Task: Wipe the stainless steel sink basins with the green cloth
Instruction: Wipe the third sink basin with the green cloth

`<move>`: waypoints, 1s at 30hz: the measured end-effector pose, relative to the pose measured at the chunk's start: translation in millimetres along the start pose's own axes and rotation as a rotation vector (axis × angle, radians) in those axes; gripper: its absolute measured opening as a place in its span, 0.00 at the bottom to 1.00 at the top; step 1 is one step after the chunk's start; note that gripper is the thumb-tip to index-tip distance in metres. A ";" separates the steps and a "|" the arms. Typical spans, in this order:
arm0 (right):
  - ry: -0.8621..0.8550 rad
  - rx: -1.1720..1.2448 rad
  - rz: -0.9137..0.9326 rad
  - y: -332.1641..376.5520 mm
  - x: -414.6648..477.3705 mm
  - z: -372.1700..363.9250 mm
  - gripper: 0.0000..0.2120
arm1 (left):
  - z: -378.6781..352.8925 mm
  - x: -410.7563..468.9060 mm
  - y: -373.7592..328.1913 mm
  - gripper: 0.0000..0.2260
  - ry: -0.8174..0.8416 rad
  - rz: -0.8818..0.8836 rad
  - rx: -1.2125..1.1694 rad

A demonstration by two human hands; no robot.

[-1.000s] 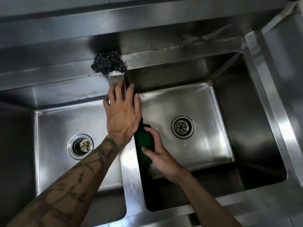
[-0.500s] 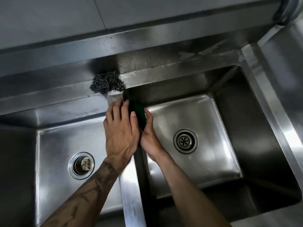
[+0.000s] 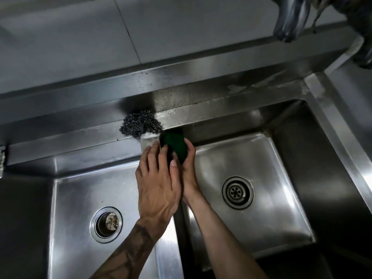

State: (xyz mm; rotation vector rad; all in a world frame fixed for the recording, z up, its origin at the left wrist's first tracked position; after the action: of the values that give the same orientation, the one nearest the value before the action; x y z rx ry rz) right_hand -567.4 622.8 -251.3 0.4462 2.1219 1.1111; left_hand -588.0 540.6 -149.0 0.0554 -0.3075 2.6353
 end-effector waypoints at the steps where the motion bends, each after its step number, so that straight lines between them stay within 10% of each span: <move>1: -0.009 0.053 -0.001 -0.1 -4.6 -0.5 0.33 | 0.0 -0.2 0.1 0.23 0.004 0.001 -0.001; 4: -0.013 0.169 -0.049 -8.1 -7.5 -1.5 0.48 | -0.5 -0.5 1.0 0.23 0.008 0.008 0.003; 10: -0.171 -0.035 0.183 17.5 13.1 8.6 0.23 | -0.7 -1.1 1.3 0.22 -0.021 -0.018 0.014; 19: -0.599 0.090 0.396 92.4 43.4 119.3 0.20 | -2.4 -1.6 0.0 0.23 -0.042 -0.023 0.058; 30: -0.436 -0.051 0.313 54.4 37.1 43.3 0.21 | 0.0 -2.2 -0.6 0.22 -0.035 -0.031 0.029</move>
State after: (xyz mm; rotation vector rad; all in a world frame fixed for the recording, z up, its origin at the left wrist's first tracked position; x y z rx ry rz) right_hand -563.4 700.7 -239.4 0.9304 1.6734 1.1128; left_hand -585.8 540.1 -149.1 0.1155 -0.2787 2.6101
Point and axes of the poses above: each hand's wrist, its own x-axis towards the middle knuckle, its own z-axis out of the back of the hand, y = z × x, the point moved 7 cm from there along x, towards the middle knuckle, and after that the axes turned 9 degrees about x, right-handed, at the moved point
